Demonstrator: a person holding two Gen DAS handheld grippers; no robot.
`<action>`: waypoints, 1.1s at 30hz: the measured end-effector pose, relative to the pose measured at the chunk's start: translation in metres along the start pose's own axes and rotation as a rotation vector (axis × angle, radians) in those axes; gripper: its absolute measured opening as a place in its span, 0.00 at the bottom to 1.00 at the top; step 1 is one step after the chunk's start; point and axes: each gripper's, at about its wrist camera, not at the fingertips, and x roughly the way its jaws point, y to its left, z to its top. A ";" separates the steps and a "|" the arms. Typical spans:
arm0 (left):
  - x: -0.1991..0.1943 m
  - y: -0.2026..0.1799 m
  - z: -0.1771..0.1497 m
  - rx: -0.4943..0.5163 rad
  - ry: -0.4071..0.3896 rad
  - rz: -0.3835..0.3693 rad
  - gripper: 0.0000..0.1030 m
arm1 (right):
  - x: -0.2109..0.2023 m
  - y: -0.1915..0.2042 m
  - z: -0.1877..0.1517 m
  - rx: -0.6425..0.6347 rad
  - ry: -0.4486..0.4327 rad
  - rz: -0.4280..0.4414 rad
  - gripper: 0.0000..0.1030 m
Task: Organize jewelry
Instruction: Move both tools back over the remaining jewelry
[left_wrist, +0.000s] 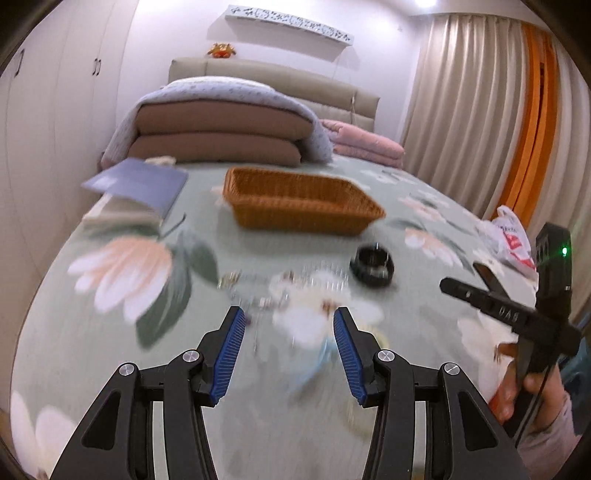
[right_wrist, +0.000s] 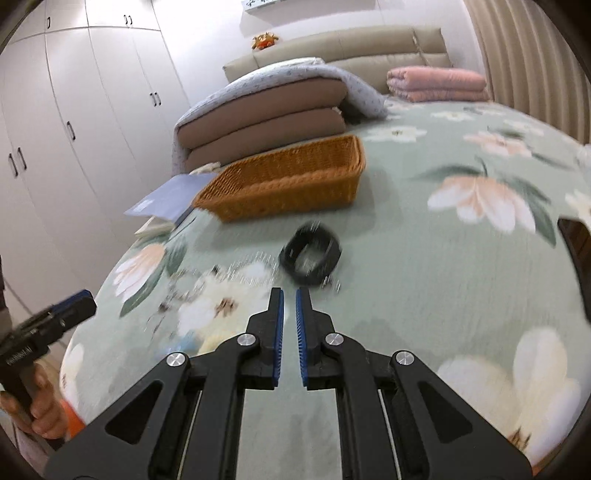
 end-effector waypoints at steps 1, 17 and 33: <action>-0.003 0.003 -0.008 -0.009 0.011 -0.001 0.50 | -0.003 0.001 -0.007 0.003 0.004 0.011 0.08; 0.006 -0.006 -0.058 -0.050 0.128 -0.077 0.50 | -0.002 0.043 -0.040 -0.171 0.090 -0.091 0.99; 0.029 -0.040 -0.068 -0.007 0.199 -0.092 0.50 | 0.056 0.060 -0.022 -0.302 0.215 -0.126 0.70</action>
